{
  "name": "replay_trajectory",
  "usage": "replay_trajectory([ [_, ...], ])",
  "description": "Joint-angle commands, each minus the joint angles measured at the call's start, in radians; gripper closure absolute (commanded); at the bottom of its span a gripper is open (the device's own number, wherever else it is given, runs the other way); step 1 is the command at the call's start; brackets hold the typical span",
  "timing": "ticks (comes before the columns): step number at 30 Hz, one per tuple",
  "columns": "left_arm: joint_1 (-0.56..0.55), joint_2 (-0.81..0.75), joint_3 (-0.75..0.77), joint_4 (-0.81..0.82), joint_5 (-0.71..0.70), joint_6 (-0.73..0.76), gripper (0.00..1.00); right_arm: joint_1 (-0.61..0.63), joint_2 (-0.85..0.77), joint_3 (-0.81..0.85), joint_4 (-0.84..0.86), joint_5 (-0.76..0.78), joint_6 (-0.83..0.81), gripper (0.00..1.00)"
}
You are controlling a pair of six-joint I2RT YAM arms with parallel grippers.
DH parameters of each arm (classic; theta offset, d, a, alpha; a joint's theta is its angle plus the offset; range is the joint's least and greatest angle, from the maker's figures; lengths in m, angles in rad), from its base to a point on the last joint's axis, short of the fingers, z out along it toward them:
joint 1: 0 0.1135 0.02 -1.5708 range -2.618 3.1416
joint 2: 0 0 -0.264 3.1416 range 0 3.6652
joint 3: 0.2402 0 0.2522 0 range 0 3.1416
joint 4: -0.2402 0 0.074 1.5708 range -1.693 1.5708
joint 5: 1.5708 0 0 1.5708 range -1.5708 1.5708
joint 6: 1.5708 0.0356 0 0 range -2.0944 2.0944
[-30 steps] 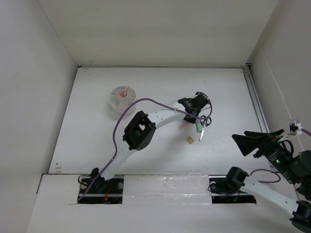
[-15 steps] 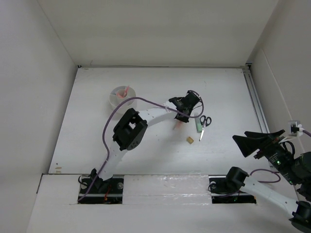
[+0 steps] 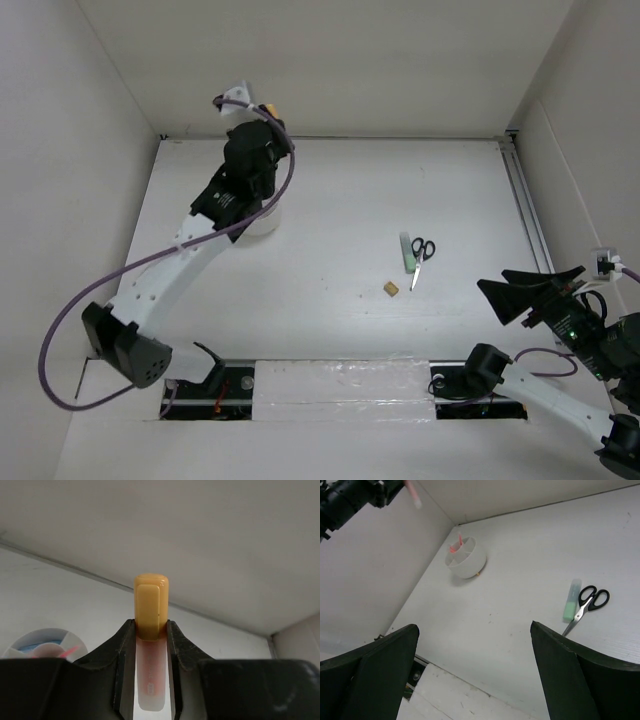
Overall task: Sort the stationery into containers
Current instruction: Place the stationery in the storage box.
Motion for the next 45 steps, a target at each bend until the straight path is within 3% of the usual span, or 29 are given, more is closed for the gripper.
replay_trajectory([
  [1, 0.005, -0.041, -0.098, 0.029, -0.312, -0.127, 1.0, 0.01, 0.012, -0.01, 0.045, -0.016, -0.015, 0.01],
  [5, 0.051, -0.05, -0.098, -0.158, -0.46, -0.389, 1.0, 0.01, 0.033, -0.01, 0.045, -0.027, -0.024, 0.01],
  [7, 0.084, -0.05, -0.109, -0.167, -0.473, -0.433, 1.0, 0.01, 0.043, -0.01, 0.045, -0.027, -0.025, 0.01],
  [11, 0.213, -0.024, -0.098, -0.36, -0.487, -0.634, 1.0, 0.01, 0.052, -0.01, 0.045, -0.045, -0.025, 0.01],
  [19, 0.359, -0.026, -0.171, -0.283, -0.439, -0.569, 1.0, 0.01, 0.052, -0.01, 0.054, -0.055, -0.034, 0.01],
  [29, 0.333, 0.042, -0.251, -0.26, -0.511, -0.584, 1.0, 0.01, 0.052, -0.01, 0.054, -0.064, -0.043, 0.01],
  [34, 0.323, 0.01, -0.38, -0.131, -0.502, -0.584, 1.0, 0.01, 0.052, -0.01, 0.054, -0.064, -0.043, 0.01],
  [40, 0.323, -0.075, -0.535, 0.137, -0.458, -0.465, 1.0, 0.01, 0.043, -0.01, 0.063, -0.073, -0.043, 0.01],
  [45, 0.323, -0.063, -0.566, 0.24, -0.436, -0.425, 1.0, 0.01, 0.043, -0.02, 0.063, -0.073, -0.043, 0.01],
])
